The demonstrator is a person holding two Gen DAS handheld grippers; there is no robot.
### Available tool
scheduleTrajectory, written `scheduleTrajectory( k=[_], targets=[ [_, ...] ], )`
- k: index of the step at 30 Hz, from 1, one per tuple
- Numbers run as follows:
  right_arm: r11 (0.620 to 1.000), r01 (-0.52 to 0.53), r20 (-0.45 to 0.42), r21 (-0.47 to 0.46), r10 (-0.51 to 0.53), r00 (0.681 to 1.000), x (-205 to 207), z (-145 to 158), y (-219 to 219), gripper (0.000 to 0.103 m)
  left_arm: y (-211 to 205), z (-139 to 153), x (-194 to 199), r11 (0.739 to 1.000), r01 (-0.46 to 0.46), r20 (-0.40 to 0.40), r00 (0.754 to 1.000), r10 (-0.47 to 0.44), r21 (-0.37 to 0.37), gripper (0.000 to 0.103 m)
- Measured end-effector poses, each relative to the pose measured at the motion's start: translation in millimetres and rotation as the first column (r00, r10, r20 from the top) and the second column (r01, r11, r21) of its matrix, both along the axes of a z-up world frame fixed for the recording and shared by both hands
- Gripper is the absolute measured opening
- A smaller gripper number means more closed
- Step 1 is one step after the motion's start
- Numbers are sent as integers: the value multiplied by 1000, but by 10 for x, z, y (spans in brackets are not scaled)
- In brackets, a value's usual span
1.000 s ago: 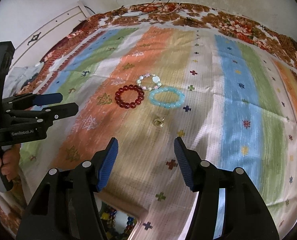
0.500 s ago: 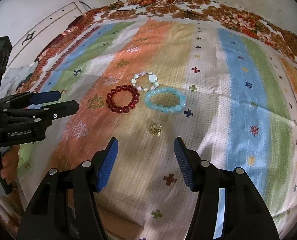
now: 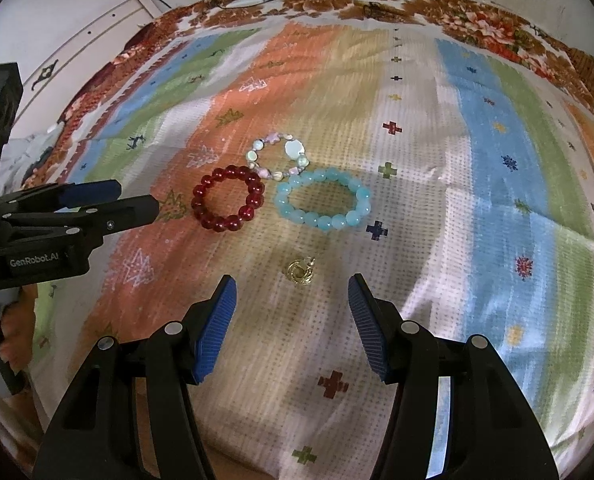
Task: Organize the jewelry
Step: 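Move left tool to red bead bracelet while right tool approaches gold pendant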
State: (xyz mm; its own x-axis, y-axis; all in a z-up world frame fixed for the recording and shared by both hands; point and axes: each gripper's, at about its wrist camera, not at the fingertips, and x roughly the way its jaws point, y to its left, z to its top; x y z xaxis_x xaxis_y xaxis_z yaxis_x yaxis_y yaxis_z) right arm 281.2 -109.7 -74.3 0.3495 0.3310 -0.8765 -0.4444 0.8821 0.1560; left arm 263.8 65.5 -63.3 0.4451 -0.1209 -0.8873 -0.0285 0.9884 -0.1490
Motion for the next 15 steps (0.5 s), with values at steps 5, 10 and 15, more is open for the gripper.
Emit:
scheduleTrajectory(
  k=[5,10,15],
  targets=[
    [1000,-9,-12,-12,9,1000,56,-75,45,58,23,-56,99,1000,-5,-9,1000,5,-3,71],
    [999,-23,-21,-23,22,1000,100,-146,97,58,32,-127,214,1000,-3,-23,1000,3,-3,71],
    [999,-25,-35,-27,24,999,166,-215,134,58,16,-194,306,1000,5,-35,999,-5,3,71]
  ],
)
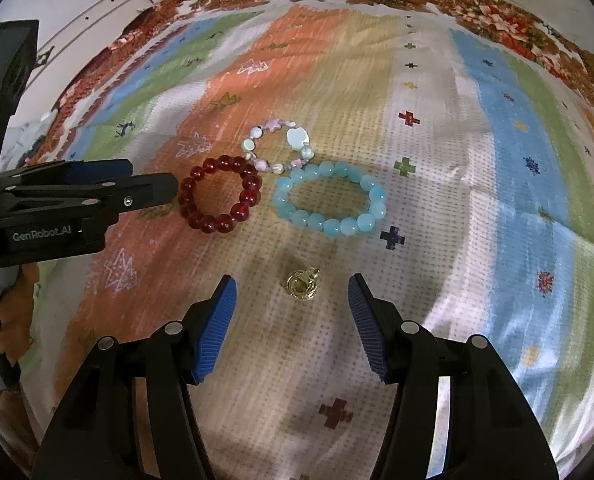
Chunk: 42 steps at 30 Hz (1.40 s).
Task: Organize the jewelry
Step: 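Move left tool to red bead bracelet while right tool approaches gold pendant, then close left tool on red bead bracelet while right tool grasps gold pendant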
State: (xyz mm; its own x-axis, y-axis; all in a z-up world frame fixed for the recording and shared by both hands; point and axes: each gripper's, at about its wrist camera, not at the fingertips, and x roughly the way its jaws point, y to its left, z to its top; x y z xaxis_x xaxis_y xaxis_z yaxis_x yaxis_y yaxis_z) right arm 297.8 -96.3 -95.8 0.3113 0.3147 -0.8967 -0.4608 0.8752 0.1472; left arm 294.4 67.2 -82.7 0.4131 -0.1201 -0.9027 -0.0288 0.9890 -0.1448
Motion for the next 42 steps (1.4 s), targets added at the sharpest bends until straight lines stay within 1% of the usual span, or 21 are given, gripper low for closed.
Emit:
scheduleTrajectory(
  k=[12,18,19,20,21,22,23,24,26,27,28,29,30,31,32,37,42],
  targets=[
    [1000,-5,-39,-25,4,999,138,-168,73,58,-24,-233,193,1000,14,-44,999,-14,16,71],
    [999,-14,-46,-34,12,999,157,-216,90,58,-24,-331,245,999,22,-61,998,-20,31,68],
    [999,-14,-46,-35,12,999,161,-221,97,56,-27,-337,248,999,24,-60,998,-22,36,66],
    [999,-11,-45,-43,9,999,165,-224,92,51,-25,-341,250,999,23,-54,998,-21,38,62],
    [999,-7,-41,-50,5,999,171,-223,83,48,-23,-348,254,999,25,-51,998,-23,44,60],
    [999,-5,-44,-48,3,999,181,-222,71,41,-23,-358,261,998,29,-51,998,-26,58,55],
    [999,-7,-51,-43,5,999,189,-221,58,35,-30,-364,266,997,33,-49,998,-29,66,52],
    [999,-5,-54,-41,3,999,197,-221,45,34,-34,-368,267,997,36,-48,998,-33,72,45],
    [999,-3,-58,-41,0,998,203,-223,25,26,-34,-376,256,996,42,-49,998,-38,82,37],
    [999,-3,-57,-45,1,998,205,-226,25,25,-36,-381,256,995,46,-50,998,-41,90,35],
    [999,-5,-56,-48,2,998,203,-225,29,24,-36,-387,252,995,49,-53,998,-44,89,31],
    [999,-10,-57,-50,7,998,199,-228,36,20,-32,-390,250,995,48,-55,998,-43,90,29],
    [999,-13,-59,-51,10,998,193,-227,41,19,-24,-392,252,995,47,-57,998,-41,92,25],
    [998,-18,-57,-55,15,998,182,-227,43,18,-21,-394,246,995,47,-58,997,-42,92,18],
    [998,-21,-57,-56,18,998,174,-229,45,18,-14,-400,247,995,49,-62,997,-44,88,15],
    [998,-25,-55,-51,22,998,163,-230,36,17,-16,-399,236,994,55,-59,997,-50,91,14],
    [999,-30,-56,-43,27,998,163,-231,37,16,-4,-361,224,997,48,-57,997,-44,68,13]
  ],
)
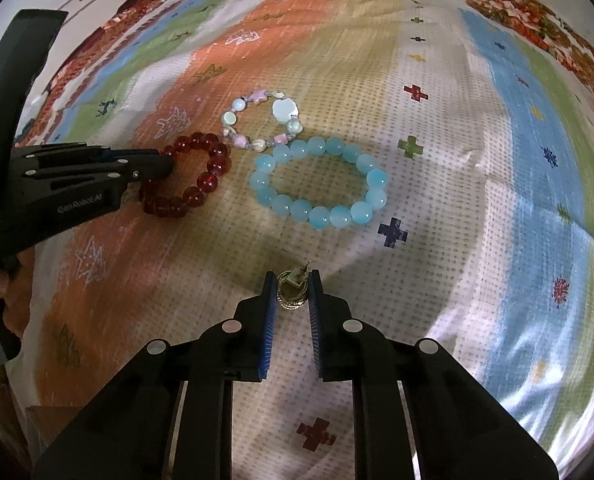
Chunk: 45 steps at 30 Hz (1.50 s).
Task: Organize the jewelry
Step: 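Close left tool on red bead bracelet while right tool grasps gold pendant, then lift red bracelet with left tool to tin while right tool carries pendant there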
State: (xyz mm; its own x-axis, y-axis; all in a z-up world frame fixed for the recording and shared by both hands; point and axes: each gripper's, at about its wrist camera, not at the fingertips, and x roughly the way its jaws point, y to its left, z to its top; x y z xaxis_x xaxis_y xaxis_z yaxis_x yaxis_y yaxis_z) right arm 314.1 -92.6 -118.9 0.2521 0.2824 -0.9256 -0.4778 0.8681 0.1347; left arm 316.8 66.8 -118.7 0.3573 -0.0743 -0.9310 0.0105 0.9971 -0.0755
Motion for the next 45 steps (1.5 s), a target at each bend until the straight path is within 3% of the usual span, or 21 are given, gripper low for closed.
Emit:
scheduleTrajectory(
  k=[28,45],
  targets=[
    [998,29,59,51,-32,998,-245,366,-177,16,10,542,-271,997,-17,107,994,24,-69,13],
    [995,43,121,90,-54,991,-580,674,-302,16,-56,937,-713,993,0,188,982,23,-121,13]
  ],
)
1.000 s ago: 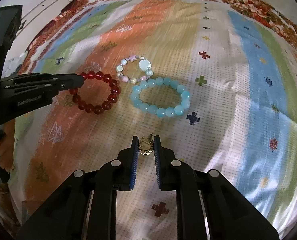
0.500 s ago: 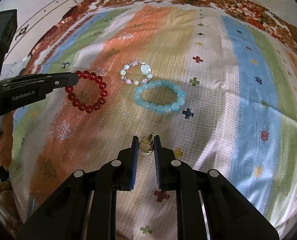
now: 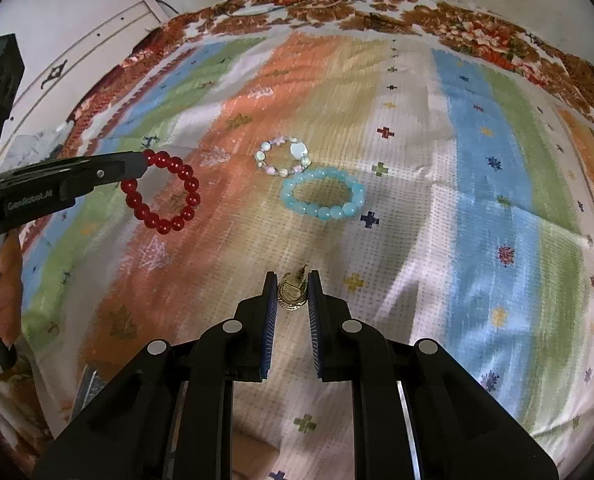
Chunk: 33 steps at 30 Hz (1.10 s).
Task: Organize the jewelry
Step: 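Lift red bracelet with left tool to tin while right tool carries pendant there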
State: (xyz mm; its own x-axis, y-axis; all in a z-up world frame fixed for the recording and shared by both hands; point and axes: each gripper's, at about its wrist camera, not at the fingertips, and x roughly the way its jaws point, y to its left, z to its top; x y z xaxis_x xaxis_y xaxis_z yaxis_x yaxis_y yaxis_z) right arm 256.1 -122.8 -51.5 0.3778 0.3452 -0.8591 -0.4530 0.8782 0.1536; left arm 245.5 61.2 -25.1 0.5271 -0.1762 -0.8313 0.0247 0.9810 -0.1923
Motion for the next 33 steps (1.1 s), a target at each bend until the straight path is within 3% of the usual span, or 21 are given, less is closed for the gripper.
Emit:
scheduleTrajectory(
  k=[18,33],
  targets=[
    [999,0,47,33,-2,999,-397,193,-122,16,-125,322,-541,998,44,88,995,-40,-47,13],
    [996,-60,75,67,55,996,-683,318,-104,16,-172,486,-919,996,55,147,988,-44,-74,13]
  ],
)
